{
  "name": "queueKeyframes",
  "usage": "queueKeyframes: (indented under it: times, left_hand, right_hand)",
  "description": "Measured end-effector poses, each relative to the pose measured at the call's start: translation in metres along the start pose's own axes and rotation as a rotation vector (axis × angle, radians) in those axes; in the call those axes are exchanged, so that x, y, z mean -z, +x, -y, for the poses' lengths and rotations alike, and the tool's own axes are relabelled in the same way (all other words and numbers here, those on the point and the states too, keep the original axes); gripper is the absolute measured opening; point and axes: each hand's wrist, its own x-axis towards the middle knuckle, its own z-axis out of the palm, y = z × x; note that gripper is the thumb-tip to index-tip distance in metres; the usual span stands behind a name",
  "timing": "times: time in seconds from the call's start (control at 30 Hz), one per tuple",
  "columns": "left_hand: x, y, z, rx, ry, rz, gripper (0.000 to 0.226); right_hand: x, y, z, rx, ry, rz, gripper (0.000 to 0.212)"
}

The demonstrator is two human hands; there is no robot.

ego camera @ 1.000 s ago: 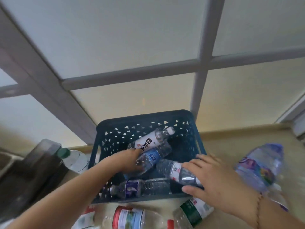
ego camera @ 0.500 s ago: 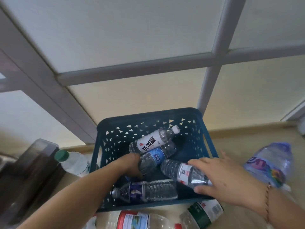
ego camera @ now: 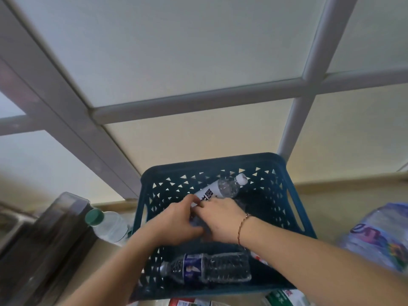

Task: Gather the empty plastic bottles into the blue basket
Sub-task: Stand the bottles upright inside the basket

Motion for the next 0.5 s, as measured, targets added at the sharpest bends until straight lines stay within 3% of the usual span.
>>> queueKeyframes:
  times: [0.07,0.1,0.2,0.23,0.37,0.5]
  left_hand:
    - [0.021,0.003,0.003,-0.011,-0.054,0.111,0.052]
    - [0.028,0.010,0.003,-0.036,-0.056,0.050,0.048]
    - [0.031,0.042,-0.015,-0.200,-0.049,-0.362,0.044]
    - [0.026,0.054,-0.027,-0.284,0.011,-0.409,0.048]
    - [0.008,0.088,-0.068,-0.576,0.602,-0.299,0.063]
    - [0.007,0.110,-0.075,-0.702,0.861,-0.145,0.052]
  right_hand:
    - [-0.004,-0.003,-0.006,0.025,-0.006,-0.041,0.050]
    - [-0.005,-0.005,-0.009,0.034,0.005,-0.047,0.050]
    - [-0.003,-0.011,-0.017,0.050,0.061,-0.053,0.052]
    - [-0.002,-0.012,-0.018,0.052,0.072,-0.046,0.052]
    - [-0.004,-0.013,-0.018,0.032,0.041,-0.039,0.045]
    - [-0.004,-0.009,-0.017,0.044,0.034,-0.027,0.047]
